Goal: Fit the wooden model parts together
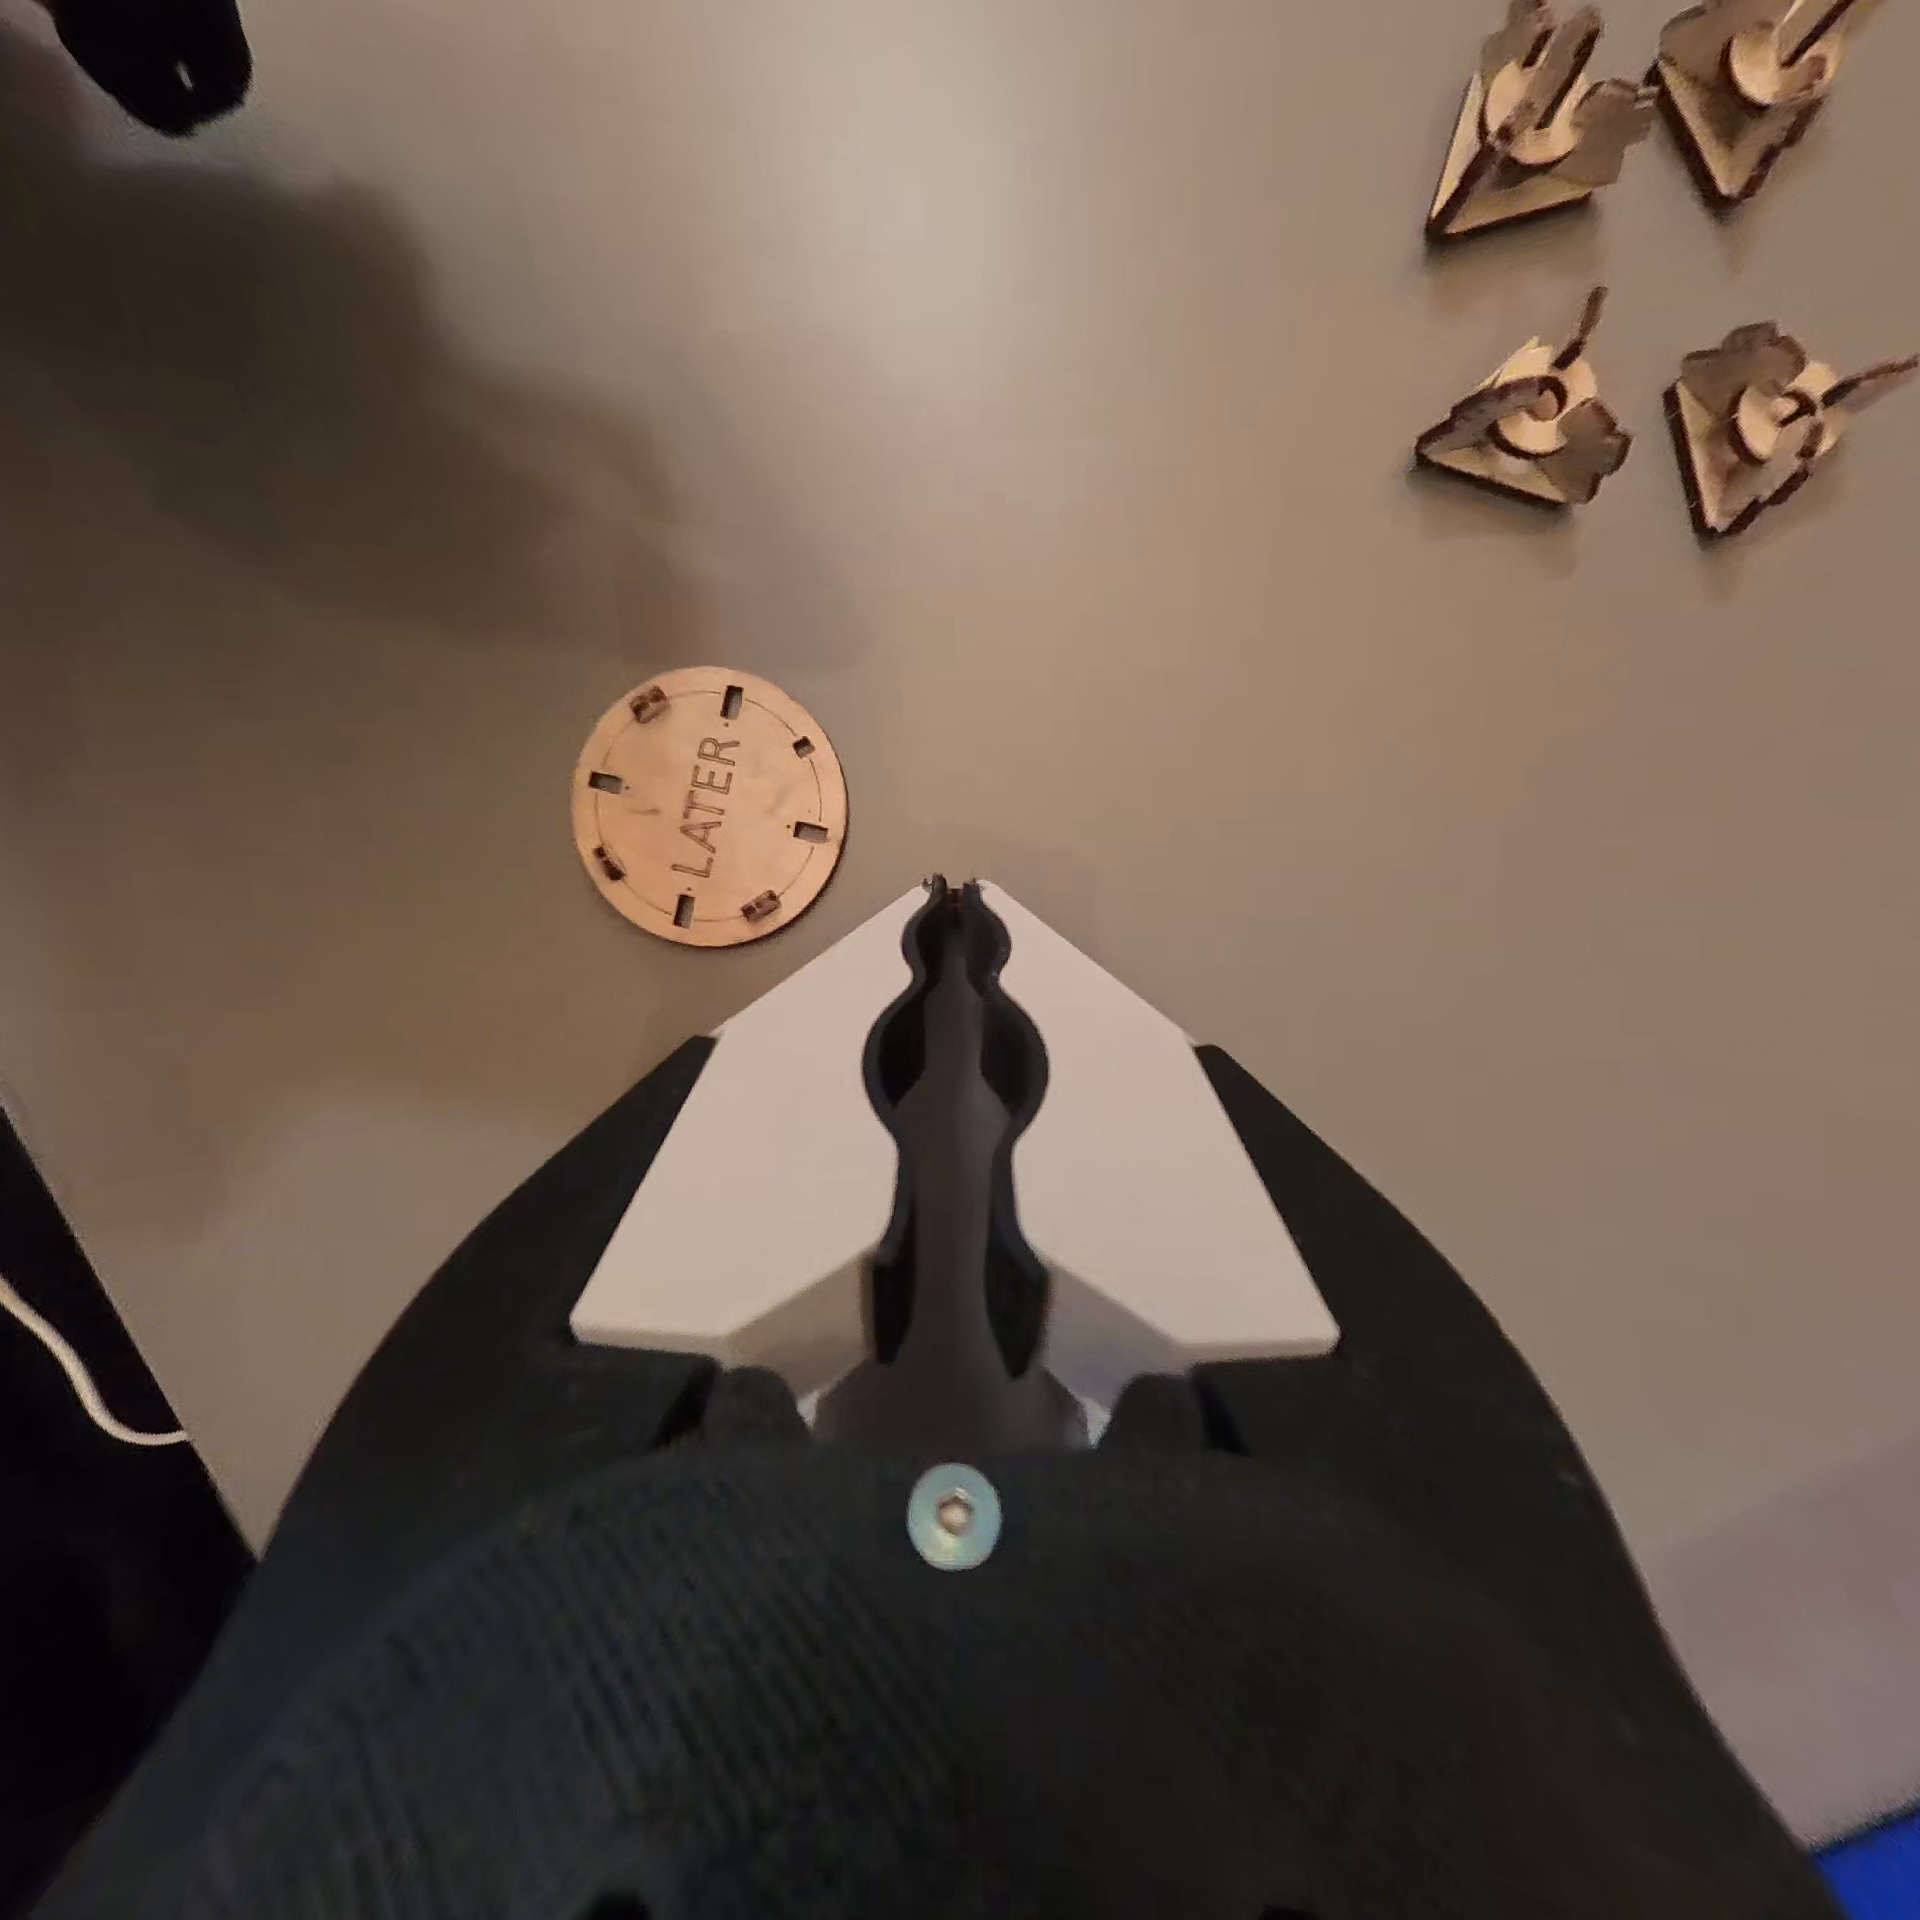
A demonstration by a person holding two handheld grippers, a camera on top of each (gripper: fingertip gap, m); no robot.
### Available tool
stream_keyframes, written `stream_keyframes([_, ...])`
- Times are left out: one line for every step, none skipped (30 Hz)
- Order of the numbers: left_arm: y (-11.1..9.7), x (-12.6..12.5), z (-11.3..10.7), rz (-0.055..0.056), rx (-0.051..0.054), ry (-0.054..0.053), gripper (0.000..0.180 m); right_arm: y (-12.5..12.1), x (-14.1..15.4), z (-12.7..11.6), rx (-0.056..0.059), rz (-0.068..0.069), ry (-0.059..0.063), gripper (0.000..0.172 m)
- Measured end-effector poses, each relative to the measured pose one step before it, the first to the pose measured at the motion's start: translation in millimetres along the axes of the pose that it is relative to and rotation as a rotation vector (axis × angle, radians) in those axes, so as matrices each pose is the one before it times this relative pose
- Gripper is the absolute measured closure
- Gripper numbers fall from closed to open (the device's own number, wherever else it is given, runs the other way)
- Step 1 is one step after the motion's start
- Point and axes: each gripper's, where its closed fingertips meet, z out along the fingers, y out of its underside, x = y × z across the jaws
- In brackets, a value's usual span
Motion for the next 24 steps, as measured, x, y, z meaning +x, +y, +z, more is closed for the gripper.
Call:
stream_keyframes([0.46,0.05,0.25,-0.0002,-0.0024,0.0002,0.18,0.35,1.23,-0.46,-0.0048,-0.0145,0.0137,0.171])
stream_keyframes([0.35,-0.02,0.09,-0.0001,-0.0017,0.0003,0.18,0.53,0.57,-0.48,-0.0047,-0.0099,0.0073,0.17])
stream_keyframes([0.12,-0.13,0.01,-0.0002,-0.0008,-0.0005,0.18,-0.48,-0.34,-1.02,0.0021,-0.001,-0.0022,0.169])
stream_keyframes([0.05,0.02,0.05,-0.0009,-0.0003,0.0002,0.18,-1.55,-0.68,-1.8,0.0102,0.0087,-0.0083,0.167])
stream_keyframes([0.12,-0.03,0.02,-0.0012,-0.0007,0.0008,0.18,-2.45,-0.67,-2.45,0.0152,0.0143,-0.0125,0.165])
stream_keyframes([0.22,0.02,0.08,-0.0009,-0.0007,0.0007,0.18,-2.78,-0.42,-2.89,0.0177,0.0181,-0.0142,0.164])
stream_keyframes([0.17,0.21,0.13,-0.0005,-0.0012,0.0008,0.18,-2.85,0.63,-3.23,0.017,0.0208,-0.0109,0.163])
stream_keyframes([0.28,0.12,0.05,0.0001,-0.0012,0.0009,0.18,-2.6,1.72,-3.28,0.0161,0.0199,-0.0059,0.162])
stream_keyframes([0.36,0.22,0.22,0.0007,-0.0019,0.0004,0.18,-2.5,2.17,-3.36,0.0164,0.0178,-0.0041,0.162])
stream_keyframes([0.5,0.15,0.23,0.0009,-0.0028,0.0006,0.18,-1.93,2.45,-2.94,0.0136,0.0178,-0.003,0.161])
stream_keyframes([0.52,0.15,0.19,0.001,-0.0023,0.0,0.18,-0.99,2.57,-2.51,0.0084,0.015,-0.0014,0.161])
stream_keyframes([0.26,0.12,0.23,0.0012,-0.0019,0.0,0.18,-0.12,2.0,-1.99,0.0044,0.0075,0.0002,0.161])
stream_keyframes([0.24,0.09,0.07,0.0009,-0.001,0.0001,0.18,0.5,1.43,-1.43,0.0009,-0.0032,0.0031,0.161])
stream_keyframes([0.15,0.13,0.04,0.0001,-0.0004,0.0004,0.18,1.72,1.53,-0.68,-0.0065,-0.0127,0.0123,0.161])
stream_keyframes([0.12,-0.02,0.08,-0.0007,-0.0008,0.0006,0.18,3.1,1.33,0.16,-0.0164,-0.022,0.0178,0.161])
stream_keyframes([0.24,-0.03,0.07,-0.001,-0.0009,0.0003,0.18,3.8,0.59,0.82,-0.0217,-0.0277,0.0197,0.161])
stream_keyframes([0.35,-0.07,0.02,-0.0008,-0.0017,0.0001,0.18,3.4,-0.76,1.32,-0.0203,-0.0286,0.0157,0.162])
stream_keyframes([0.26,0.06,0.16,-0.0002,-0.0018,0.0004,0.18,2.5,-2.18,1.77,-0.0153,-0.0226,0.0063,0.162])
stream_keyframes([0.38,0.21,0.19,0.0006,-0.0013,0.0007,0.18,1.35,-3.79,1.82,-0.009,-0.013,-0.0062,0.162])
stream_keyframes([0.24,0.31,0.16,0.0012,-0.0018,0.0008,0.18,0.17,-3.98,1.97,-0.0031,-0.0049,-0.0123,0.162])
stream_keyframes([0.47,0.38,0.21,0.0017,-0.0021,0.001,0.18,-0.27,-3.07,1.62,-0.0009,-0.0019,-0.0106,0.162])
stream_keyframes([0.39,0.25,0.07,0.0021,-0.0022,0.0004,0.18,-0.21,-1.75,1.36,-0.0019,-0.002,-0.0065,0.162])
stream_keyframes([0.33,0.17,0.17,0.0017,-0.0018,0.0,0.18,0.17,-0.85,1.27,-0.0045,-0.0023,-0.004,0.162])
stream_keyframes([0.21,0.12,0.01,0.0004,-0.0008,0.0005,0.18,0.3,-0.34,1.06,-0.0044,-0.0018,-0.0027,0.163])
